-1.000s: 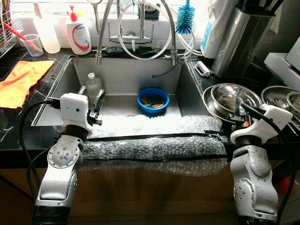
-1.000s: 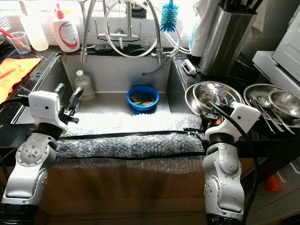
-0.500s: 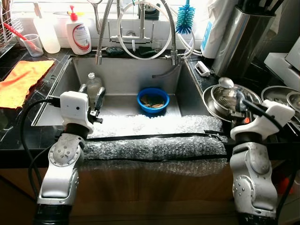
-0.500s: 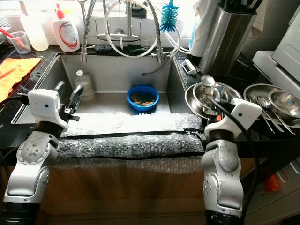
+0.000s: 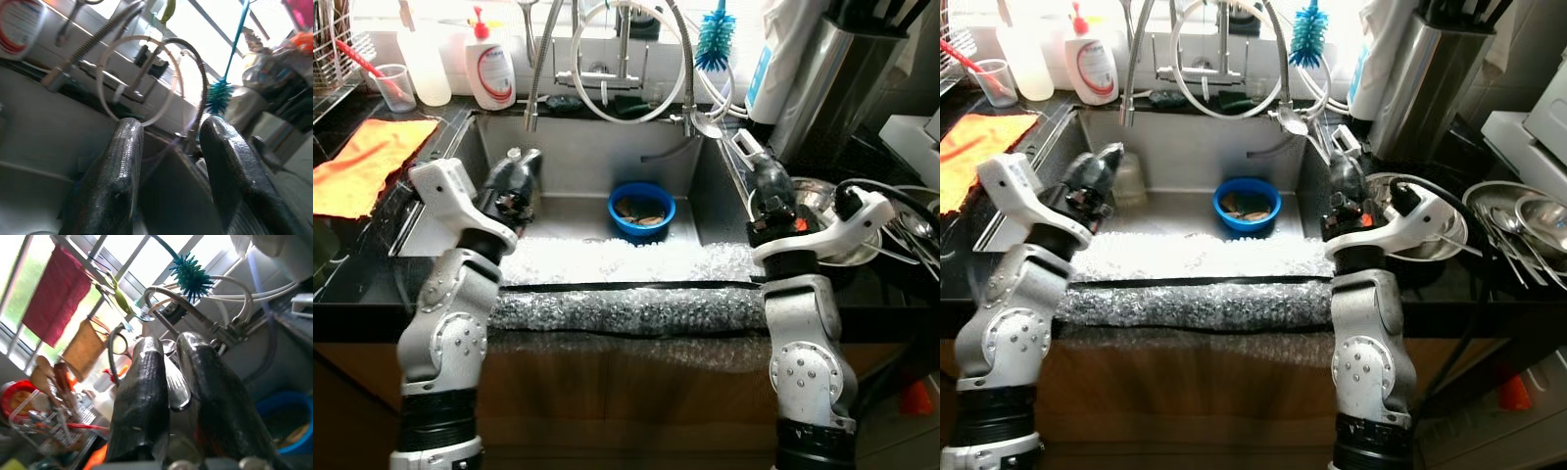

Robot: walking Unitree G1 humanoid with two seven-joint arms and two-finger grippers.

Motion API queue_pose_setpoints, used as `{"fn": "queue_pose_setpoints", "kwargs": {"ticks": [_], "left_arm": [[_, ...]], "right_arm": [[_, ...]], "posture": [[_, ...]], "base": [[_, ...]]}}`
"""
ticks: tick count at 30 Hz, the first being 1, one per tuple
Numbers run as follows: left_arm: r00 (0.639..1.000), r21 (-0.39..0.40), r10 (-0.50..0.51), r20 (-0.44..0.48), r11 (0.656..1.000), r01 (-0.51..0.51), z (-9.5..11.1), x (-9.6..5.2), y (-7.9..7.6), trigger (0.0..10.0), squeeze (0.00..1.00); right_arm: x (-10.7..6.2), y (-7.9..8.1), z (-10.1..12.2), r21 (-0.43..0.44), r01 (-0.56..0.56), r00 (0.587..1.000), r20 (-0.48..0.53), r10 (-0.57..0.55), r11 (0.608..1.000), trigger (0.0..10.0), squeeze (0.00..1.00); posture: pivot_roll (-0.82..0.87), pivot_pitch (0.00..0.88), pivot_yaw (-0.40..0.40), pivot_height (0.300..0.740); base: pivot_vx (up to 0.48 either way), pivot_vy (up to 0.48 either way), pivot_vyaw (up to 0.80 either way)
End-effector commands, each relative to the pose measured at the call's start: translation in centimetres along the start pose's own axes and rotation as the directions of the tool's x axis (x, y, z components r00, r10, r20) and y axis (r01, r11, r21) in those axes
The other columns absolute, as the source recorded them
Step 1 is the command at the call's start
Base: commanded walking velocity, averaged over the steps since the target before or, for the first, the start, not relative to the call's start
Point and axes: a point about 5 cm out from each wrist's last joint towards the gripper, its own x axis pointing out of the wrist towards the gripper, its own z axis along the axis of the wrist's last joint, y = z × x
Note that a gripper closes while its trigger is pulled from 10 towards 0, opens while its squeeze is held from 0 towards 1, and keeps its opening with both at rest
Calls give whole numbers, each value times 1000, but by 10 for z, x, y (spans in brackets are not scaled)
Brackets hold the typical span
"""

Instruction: Kitchen organization

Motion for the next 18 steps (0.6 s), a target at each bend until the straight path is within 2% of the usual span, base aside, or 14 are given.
{"fn": "queue_pose_setpoints", "kwargs": {"ticks": [1, 3, 5, 6, 10, 12, 18], "left_arm": [[999, -27, -49, -4, 998, 49, 4, 2, -8, 10000, 0], [996, -81, -82, -37, 994, 78, -2, 2, -12, 10000, 0], [993, -115, -108, -57, 988, 101, -5, 1, -16, 10000, 0], [984, -149, -152, -92, 979, 137, -10, 1, -21, 10000, 0], [970, -204, -208, -123, 962, 181, -15, -1, -26, 10000, 0], [951, -197, -260, -167, 954, 227, -21, -2, -31, 10000, 0], [918, -262, -356, -175, 916, 305, -25, -4, -47, 10000, 0]], "right_arm": [[-4, -2, -1, 92, -22, 1000, -11, 23, 996, 10000, 0], [-7, -2, -1, 176, -34, 999, -8, 36, 984, 10000, 0], [-8, -3, -2, 216, -36, 999, -14, 40, 976, 10000, 0], [-10, -4, -4, 276, -55, 997, -28, 65, 960, 10000, 0], [-13, -2, -9, 306, -103, 989, -74, 132, 947, 10000, 0], [-17, 2, -15, 339, -145, 973, -122, 196, 930, 10000, 0], [-22, 9, -26, 328, -180, 947, -197, 254, 927, 10000, 0]], "posture": [[-19, 38, -77, 740], [-16, 36, -75, 740], [-15, 34, -73, 740], [-17, 32, -71, 740], [-21, 30, -69, 740], [-15, 27, -69, 740], [-15, 21, -69, 740]], "base": [[0, 0, 0], [0, 0, 0], [0, 0, 0], [0, 0, 0], [0, 0, 0], [0, 0, 0], [0, 0, 0]]}}
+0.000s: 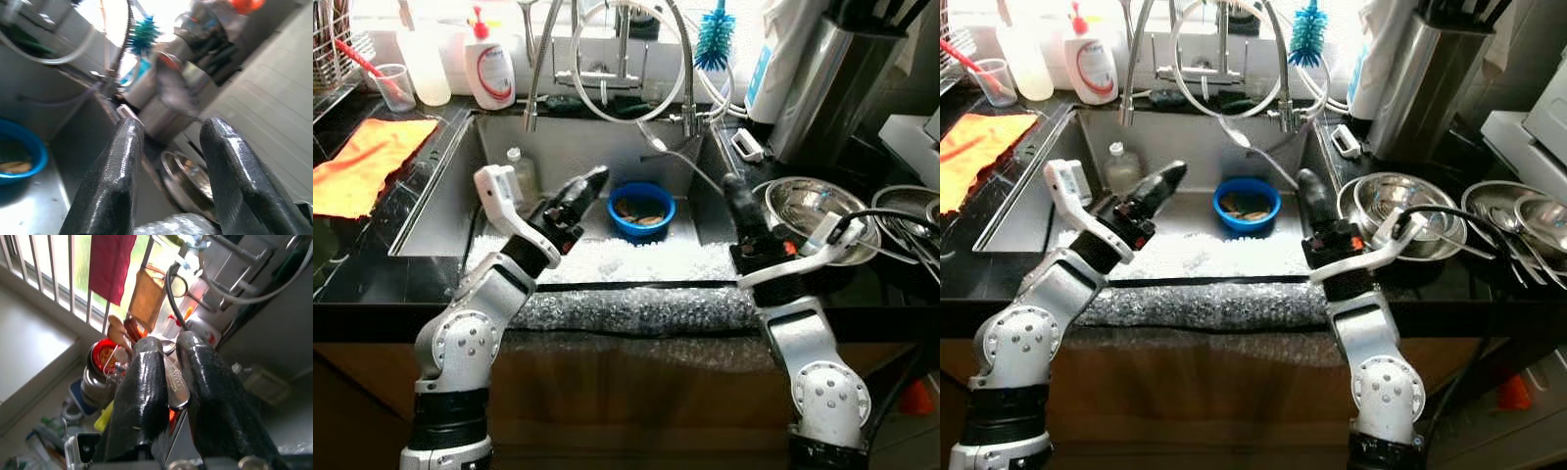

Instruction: Kitchen organization

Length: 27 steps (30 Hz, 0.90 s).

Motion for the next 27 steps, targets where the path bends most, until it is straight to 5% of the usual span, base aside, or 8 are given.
{"fn": "queue_pose_setpoints", "kwargs": {"ticks": [1, 9, 27], "left_arm": [[997, -15, -80, -12, 997, 80, -1, 2, -13, 10000, 0], [987, -87, -160, -24, 984, 158, -8, 3, -24, 10000, 0], [988, -121, -146, -52, 983, 139, -16, 5, -26, 10000, 0]], "right_arm": [[0, 3, -5, -1, -15, 1000, -20, 15, 1000, 10000, 0], [2, 6, -11, -11, -48, 996, -73, 47, 999, 10000, 0], [7, 21, -26, 15, -149, 978, -146, 149, 989, 10000, 0]], "posture": [[-14, 21, -70, 740], [-12, 22, -76, 740], [-10, 49, -81, 740]], "base": [[0, 0, 0], [0, 0, 0], [0, 0, 0]]}}
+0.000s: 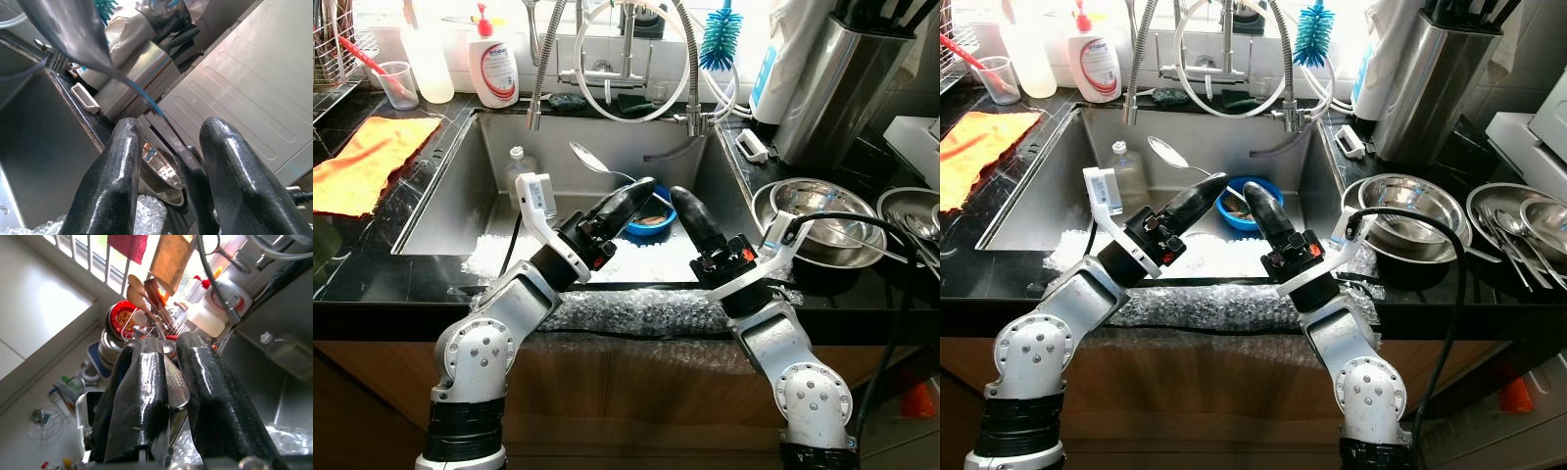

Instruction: Kitchen organization

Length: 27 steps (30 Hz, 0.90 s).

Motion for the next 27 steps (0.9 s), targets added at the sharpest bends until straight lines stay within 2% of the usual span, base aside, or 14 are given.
{"fn": "queue_pose_setpoints", "kwargs": {"ticks": [1, 7, 12, 13, 14, 15, 16, 27], "left_arm": [[1000, -10, -14, 10, 1000, 14, 1, 2, -4, 10000, 0], [999, -21, -1, 33, 1000, 2, 3, 2, -3, 10000, 0], [995, -46, 23, 102, 999, -19, 10, 4, -1, 10000, 0], [995, -45, 22, 100, 999, -18, 11, 4, -1, 8392, 0], [995, -44, 21, 99, 999, -17, 10, 4, -1, 8392, 0], [994, -46, 26, 105, 999, -21, 11, 3, -1, 2039, 0], [994, -47, 27, 107, 999, -22, 11, 3, 0, 0, 0], [995, -47, 23, 98, 999, -19, 9, 1, -1, 0, 0]], "right_arm": [[1, 9, -3, -5, -45, 999, -11, 45, 999, 10000, 0], [0, 9, -7, -18, -52, 998, -48, 51, 998, 10000, 0], [-2, 9, -10, -19, -55, 997, -59, 54, 998, 10000, 0], [-1, 9, -10, -22, -54, 997, -62, 52, 998, 10000, 0], [-1, 9, -10, -22, -53, 997, -61, 51, 998, 10000, 0], [-1, 9, -10, -23, -53, 997, -59, 51, 998, 10000, 0], [-1, 9, -10, -24, -53, 997, -58, 52, 998, 10000, 0], [0, 8, -8, -48, -49, 998, -43, 47, 998, 10000, 0]], "posture": [[-9, 52, -81, 740], [-11, 55, -83, 740], [-11, 57, -85, 740], [-10, 57, -84, 740], [-10, 57, -84, 740], [-10, 57, -85, 740], [-8, 56, -86, 740], [-7, 58, -87, 740]], "base": [[0, 0, 0], [0, 0, 0], [0, 0, 0], [0, 0, 0], [0, 0, 0], [0, 0, 0], [0, 0, 0], [0, 0, 0]]}}
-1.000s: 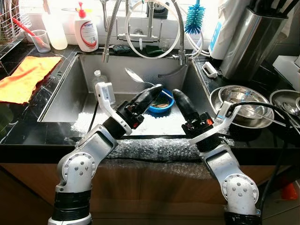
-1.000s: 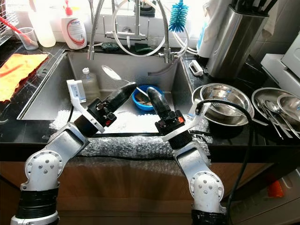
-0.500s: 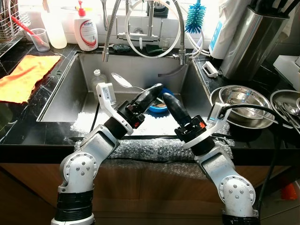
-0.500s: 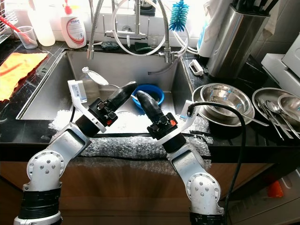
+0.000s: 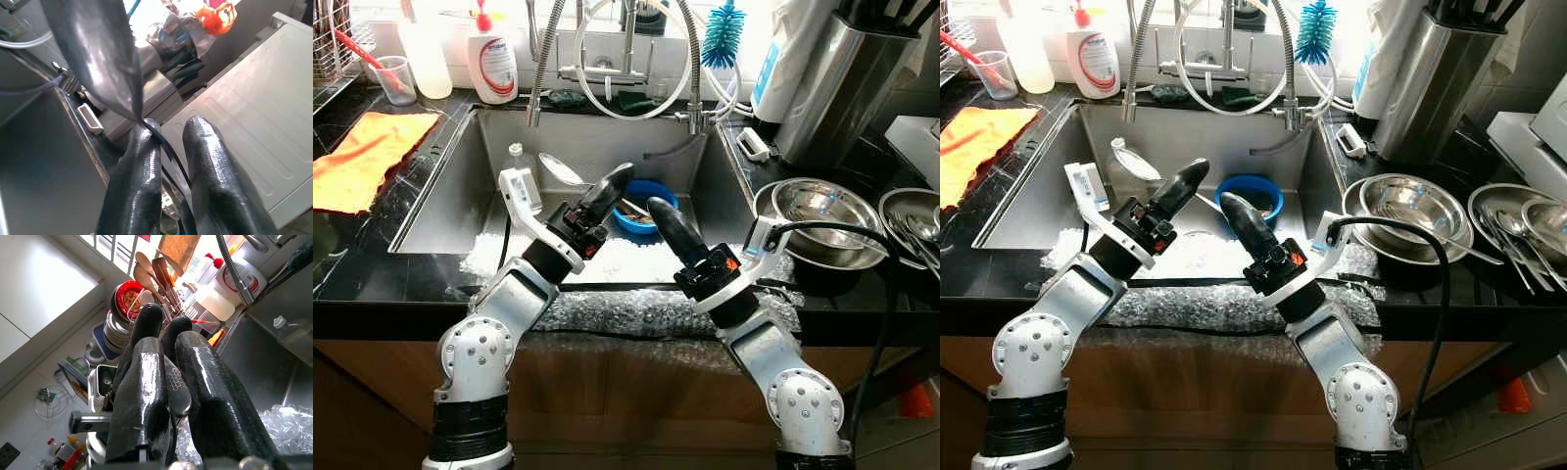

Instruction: Kitchen organization

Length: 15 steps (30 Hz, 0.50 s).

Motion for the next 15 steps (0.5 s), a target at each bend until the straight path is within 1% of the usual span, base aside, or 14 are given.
{"fn": "queue_pose_setpoints", "kwargs": {"ticks": [1, 9, 15], "left_arm": [[1000, 11, -17, -13, 1000, 17, -1, 2, -4, 0, 0], [1000, 17, -20, -6, 1000, 20, 2, 3, -4, 0, 0], [1000, 24, -17, 18, 1000, 16, 6, 4, -3, 0, 0]], "right_arm": [[1, 4, 4, -38, -9, 1000, 17, 10, 999, 10000, 0], [4, 0, 5, -58, 19, 999, 35, -17, 998, 10000, 0], [3, -4, 8, -76, 48, 998, 48, -44, 996, 10000, 0]], "posture": [[-7, 58, -87, 740], [-4, 51, -80, 740], [-5, 50, -79, 740]], "base": [[0, 0, 0], [0, 0, 0], [0, 0, 0]]}}
